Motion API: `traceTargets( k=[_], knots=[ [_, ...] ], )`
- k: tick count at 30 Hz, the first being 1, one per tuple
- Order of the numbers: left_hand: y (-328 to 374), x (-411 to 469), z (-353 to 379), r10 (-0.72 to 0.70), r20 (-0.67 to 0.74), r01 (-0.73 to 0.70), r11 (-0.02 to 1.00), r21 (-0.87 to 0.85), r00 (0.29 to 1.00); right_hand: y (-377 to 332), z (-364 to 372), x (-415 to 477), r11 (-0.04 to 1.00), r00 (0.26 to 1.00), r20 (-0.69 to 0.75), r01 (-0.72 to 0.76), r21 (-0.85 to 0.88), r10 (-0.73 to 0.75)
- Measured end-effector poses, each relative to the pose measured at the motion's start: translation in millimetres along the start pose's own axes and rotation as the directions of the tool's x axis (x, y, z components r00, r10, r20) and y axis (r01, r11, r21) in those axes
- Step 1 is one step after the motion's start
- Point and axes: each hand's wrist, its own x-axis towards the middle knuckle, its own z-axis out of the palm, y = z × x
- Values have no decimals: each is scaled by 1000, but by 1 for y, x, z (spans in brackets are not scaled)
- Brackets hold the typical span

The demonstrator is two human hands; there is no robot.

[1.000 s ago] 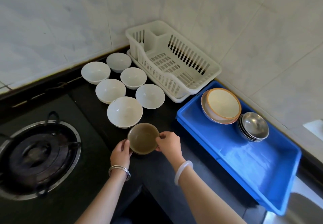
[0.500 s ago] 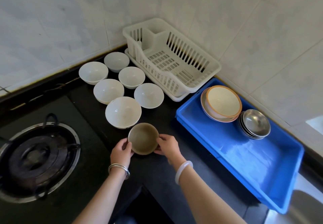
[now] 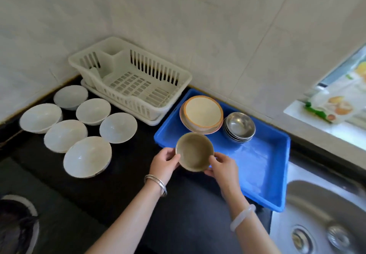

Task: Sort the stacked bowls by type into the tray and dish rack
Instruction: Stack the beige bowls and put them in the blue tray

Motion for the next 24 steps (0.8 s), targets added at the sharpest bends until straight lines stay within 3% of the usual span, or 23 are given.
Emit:
traceTargets(
  k=[5,8,11,14,24],
  knots=[
    [7,10,99,-59,192,51,998,47,980,14,-77,24,996,962,-261,-72,54,83],
    [3,13,154,-155,285,157,987,16,946,30,-110,33,980,924,-345,-111,166,164],
    [-10,21,195,-190,315,176,982,71,930,45,-132,48,942,873,-407,-148,303,268],
    [-26,34,226,-208,303,175,976,133,930,57,-143,65,888,847,-391,-184,421,360],
    [-58,73,276,-239,276,197,966,170,931,65,-152,115,813,806,-373,-215,541,460]
  ],
)
